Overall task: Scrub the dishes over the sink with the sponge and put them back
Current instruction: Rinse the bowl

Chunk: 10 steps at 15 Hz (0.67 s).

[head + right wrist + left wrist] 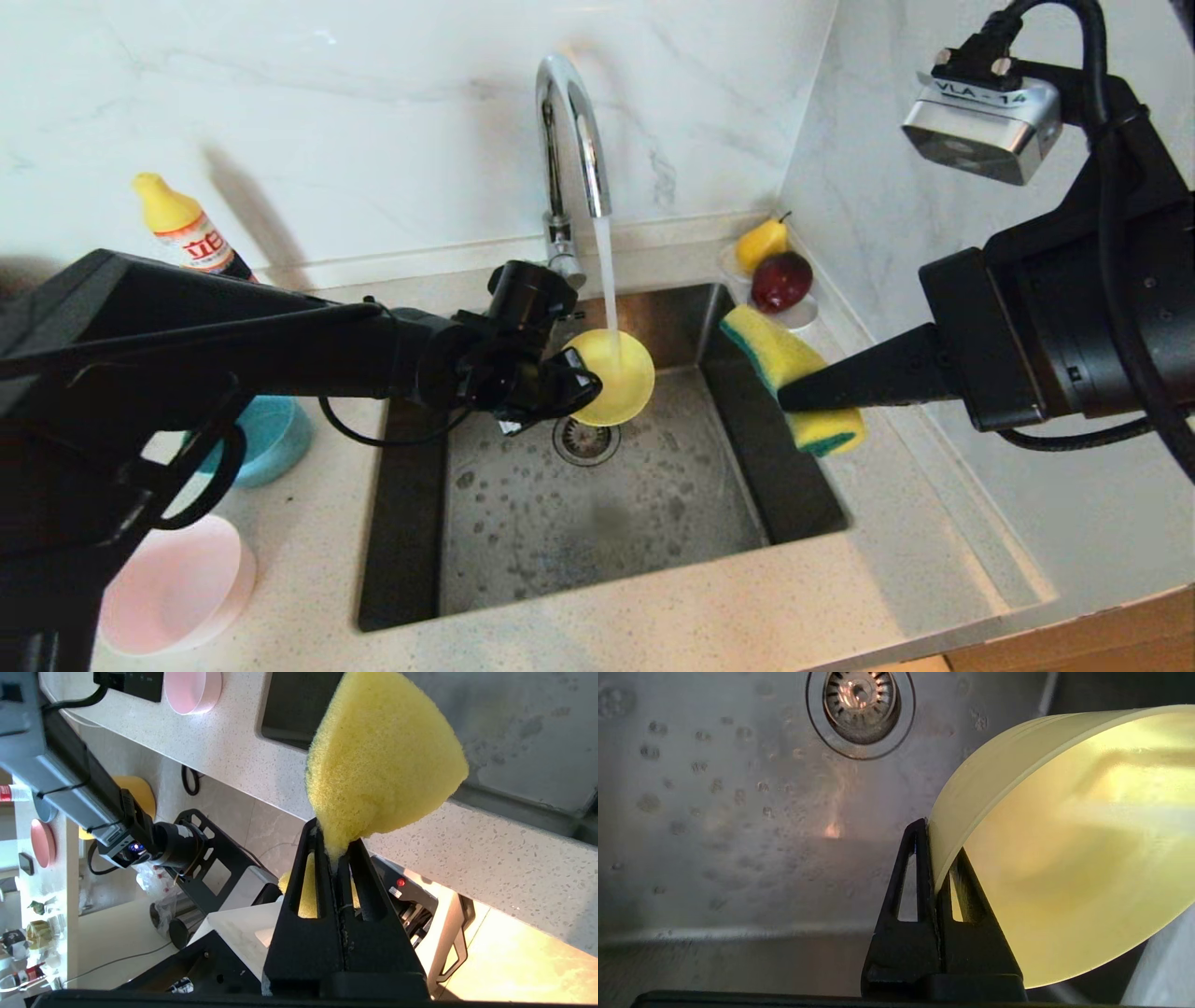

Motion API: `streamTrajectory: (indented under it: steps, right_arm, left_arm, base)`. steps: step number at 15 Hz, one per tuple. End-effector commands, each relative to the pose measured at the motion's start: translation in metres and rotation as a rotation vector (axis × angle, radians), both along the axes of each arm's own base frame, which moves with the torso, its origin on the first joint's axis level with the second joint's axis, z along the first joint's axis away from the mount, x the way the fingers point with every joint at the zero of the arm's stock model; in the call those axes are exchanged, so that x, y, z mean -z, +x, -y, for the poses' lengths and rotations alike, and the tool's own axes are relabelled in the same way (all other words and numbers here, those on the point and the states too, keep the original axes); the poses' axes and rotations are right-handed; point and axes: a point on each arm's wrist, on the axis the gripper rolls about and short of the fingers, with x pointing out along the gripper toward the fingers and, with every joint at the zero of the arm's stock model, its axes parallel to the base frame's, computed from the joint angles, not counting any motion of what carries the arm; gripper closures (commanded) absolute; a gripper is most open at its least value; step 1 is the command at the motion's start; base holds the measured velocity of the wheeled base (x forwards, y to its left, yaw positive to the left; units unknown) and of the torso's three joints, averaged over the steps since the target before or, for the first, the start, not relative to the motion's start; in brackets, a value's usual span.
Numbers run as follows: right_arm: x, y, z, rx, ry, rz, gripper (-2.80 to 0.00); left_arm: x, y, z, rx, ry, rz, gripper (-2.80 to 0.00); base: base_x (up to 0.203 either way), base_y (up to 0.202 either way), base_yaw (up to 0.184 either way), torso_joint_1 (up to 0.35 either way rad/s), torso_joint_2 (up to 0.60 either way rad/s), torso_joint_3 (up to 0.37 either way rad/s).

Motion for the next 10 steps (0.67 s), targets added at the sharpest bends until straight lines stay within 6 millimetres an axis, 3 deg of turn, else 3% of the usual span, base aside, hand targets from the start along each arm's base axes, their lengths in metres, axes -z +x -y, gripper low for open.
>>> streamTrajectory:
  steps: [1,10]
  right_arm:
    - [0.0035,0.0015,-0.0016,0.001,-0.012,-0.013,0.00]
    - [0.0065,0.0039,-0.0047,-0.004,-0.020,-0.024,0.00]
  left_arm:
    - [0.0070,0.0050,0.0002,-0.009,0.004,-0.013,0.00]
    - [0.0150,-0.0003,-0.0076,-0.024,0.062,-0.098,0.00]
  base:
    - [0.000,0.000,0.000,0.000,0.00,0.000]
    - [0.000,0.000,0.000,0.000,0.00,0.000]
